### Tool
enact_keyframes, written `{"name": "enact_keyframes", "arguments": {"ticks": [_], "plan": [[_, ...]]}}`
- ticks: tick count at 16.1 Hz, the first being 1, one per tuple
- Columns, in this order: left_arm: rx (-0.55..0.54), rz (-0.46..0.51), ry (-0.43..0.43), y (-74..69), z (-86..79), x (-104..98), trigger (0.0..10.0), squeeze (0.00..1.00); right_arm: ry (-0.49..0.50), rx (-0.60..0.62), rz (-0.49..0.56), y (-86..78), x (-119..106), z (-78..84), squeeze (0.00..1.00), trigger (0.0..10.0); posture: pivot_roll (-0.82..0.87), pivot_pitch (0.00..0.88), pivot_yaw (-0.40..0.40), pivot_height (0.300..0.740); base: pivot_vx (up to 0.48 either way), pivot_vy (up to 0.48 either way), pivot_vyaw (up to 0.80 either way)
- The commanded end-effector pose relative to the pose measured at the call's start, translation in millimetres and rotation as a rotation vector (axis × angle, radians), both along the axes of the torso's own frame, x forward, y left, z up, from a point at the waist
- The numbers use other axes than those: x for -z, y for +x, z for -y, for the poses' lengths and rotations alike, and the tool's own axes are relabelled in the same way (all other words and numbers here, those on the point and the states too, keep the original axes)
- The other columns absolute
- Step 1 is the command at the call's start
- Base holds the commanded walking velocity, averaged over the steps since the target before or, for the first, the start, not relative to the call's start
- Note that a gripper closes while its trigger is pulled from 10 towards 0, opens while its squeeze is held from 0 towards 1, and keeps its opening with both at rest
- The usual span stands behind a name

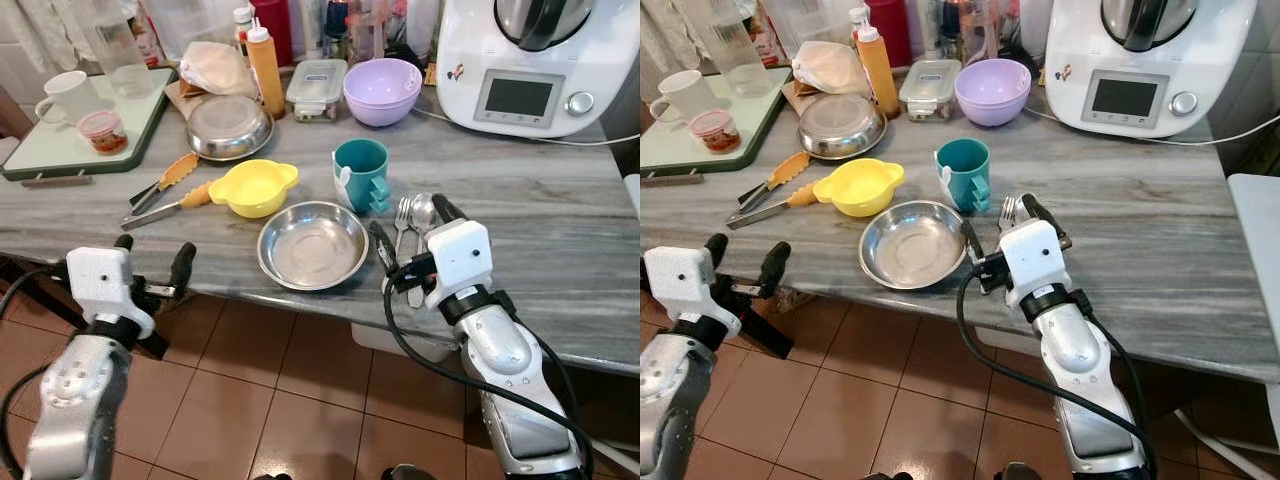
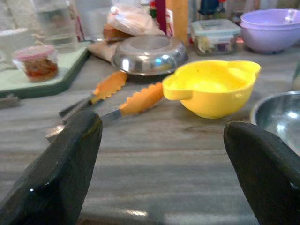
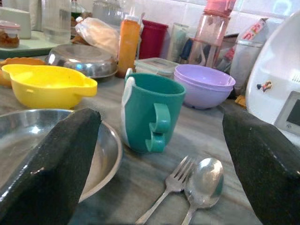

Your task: Setting the table

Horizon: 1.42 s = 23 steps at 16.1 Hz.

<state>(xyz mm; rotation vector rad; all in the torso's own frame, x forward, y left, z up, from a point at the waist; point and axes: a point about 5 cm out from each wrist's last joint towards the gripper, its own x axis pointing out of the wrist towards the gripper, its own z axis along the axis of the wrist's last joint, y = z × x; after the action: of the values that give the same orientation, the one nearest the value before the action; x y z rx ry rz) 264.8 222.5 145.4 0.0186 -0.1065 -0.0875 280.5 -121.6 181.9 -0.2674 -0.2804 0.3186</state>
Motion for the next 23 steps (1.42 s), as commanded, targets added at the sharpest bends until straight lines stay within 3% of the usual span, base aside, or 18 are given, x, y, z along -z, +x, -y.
{"name": "enact_keyframes", "arguments": {"ticks": [1,10,23], "plan": [[-0.028,-0.007,0.02,-2.6,-1.8,2.0,10.0,0.0,-0.004,0.0,0.001,-2.8,-0.5,-1.7,0.0,10.0,-0.21,0.128,0.104,0.74,0.0,0.0,0.0],[-0.11,0.045,0.017,0.1,6.7,-2.8,10.0,0.0,-0.082,-0.052,0.057,1.7,-10.2,-6.9,0.0,10.0,-0.23,0.108,0.096,0.74,0.0,0.0,0.71],[-0.379,0.026,0.083,-0.3,-6.7,3.4,10.0,0.0,-0.079,-0.103,0.074,10.9,-14.8,-18.0,0.0,10.0,-0.2,0.093,0.083,0.74,0.0,0.0,0.8]]}}
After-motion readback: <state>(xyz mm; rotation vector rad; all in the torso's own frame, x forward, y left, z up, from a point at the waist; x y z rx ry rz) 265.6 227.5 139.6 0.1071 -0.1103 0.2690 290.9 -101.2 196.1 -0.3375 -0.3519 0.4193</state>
